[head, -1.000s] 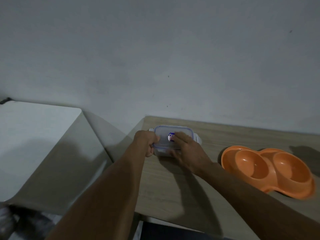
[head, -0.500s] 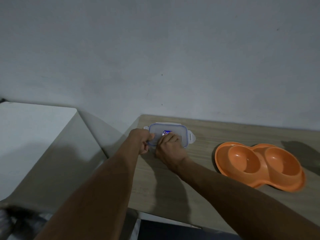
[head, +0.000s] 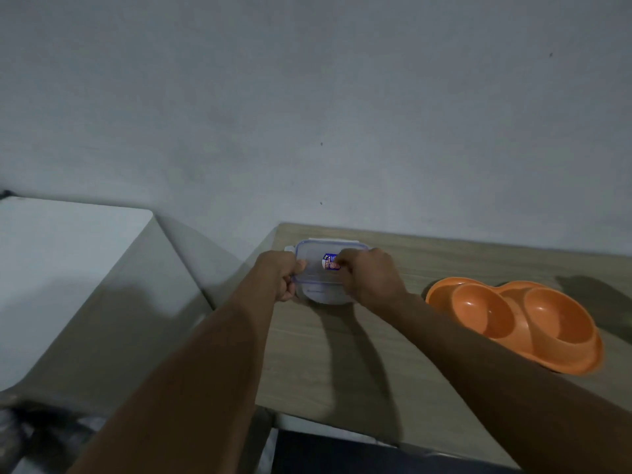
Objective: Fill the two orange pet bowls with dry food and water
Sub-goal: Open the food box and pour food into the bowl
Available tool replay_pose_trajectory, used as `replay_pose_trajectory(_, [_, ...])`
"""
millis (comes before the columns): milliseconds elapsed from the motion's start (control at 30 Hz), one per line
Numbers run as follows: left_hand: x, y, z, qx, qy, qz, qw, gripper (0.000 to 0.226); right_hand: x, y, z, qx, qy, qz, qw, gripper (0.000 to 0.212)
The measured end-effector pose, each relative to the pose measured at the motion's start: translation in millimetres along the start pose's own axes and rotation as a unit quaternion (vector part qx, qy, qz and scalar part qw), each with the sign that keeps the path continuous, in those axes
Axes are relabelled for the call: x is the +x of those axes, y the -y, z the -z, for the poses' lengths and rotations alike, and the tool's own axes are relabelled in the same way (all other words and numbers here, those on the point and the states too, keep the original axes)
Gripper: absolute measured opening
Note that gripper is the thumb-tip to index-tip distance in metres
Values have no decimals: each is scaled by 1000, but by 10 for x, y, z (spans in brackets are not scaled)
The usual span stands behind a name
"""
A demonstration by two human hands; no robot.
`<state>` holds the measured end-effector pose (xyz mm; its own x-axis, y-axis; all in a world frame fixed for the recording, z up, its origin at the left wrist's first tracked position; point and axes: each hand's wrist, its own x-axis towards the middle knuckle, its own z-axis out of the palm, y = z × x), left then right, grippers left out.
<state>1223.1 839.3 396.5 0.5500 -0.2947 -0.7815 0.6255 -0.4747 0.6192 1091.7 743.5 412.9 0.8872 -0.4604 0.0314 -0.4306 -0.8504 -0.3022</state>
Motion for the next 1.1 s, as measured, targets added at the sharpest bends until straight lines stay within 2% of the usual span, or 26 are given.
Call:
replay_pose_trajectory(67, [-3, -4, 11, -5, -8, -2, 1000, 27, 39, -82, 26, 72, -36, -41, 996, 29])
replay_pose_trajectory(167, [13, -11, 32, -10, -7, 3, 1000, 26, 36, -167, -61, 74, -48, -78, 993, 38])
replay_pose_trajectory(233, [50, 1, 38, -7, -7, -3, 1000, 26, 56, -252, -146, 106, -50, -166, 979, 46])
replay_pose_trajectory(300, [55, 24, 35, -12, -14, -6, 1000, 23, 90, -328, -187, 222, -30, -283, 933, 50])
replay_pose_trajectory(367, [88, 58, 31, -18, -29, -31, 999, 11, 119, -350, -208, 309, -34, -331, 891, 54])
replay_pose_trajectory(467, [107, 89, 36, 24, -110, -130, 985, 40, 139, -282, -172, 288, -43, -337, 895, 58])
replay_pose_trajectory(567, [-6, 122, 56, 130, -166, -174, 962, 41, 139, -277, -103, 272, -54, -347, 896, 42])
replay_pose_trajectory(667, [-98, 119, 102, 160, -178, -194, 951, 35, 108, -289, 35, 264, -63, -342, 900, 36])
replay_pose_trajectory(767, [-206, 123, 163, 152, -180, -222, 946, 49, 14, -243, 173, 279, -62, -330, 900, 35])
replay_pose_trajectory(900, [-359, 232, 266, 131, -171, -242, 946, 66, -218, -165, 301, 303, -34, -316, 898, 22])
replay_pose_trajectory(967, [-584, 302, 314, 116, -164, -225, 953, 58, -355, -133, 336, 316, -22, -322, 892, 23])
replay_pose_trajectory(1100, [-799, 580, 394, 108, -122, -172, 972, 16, -606, -146, 269, 350, 22, -337, 874, 20])
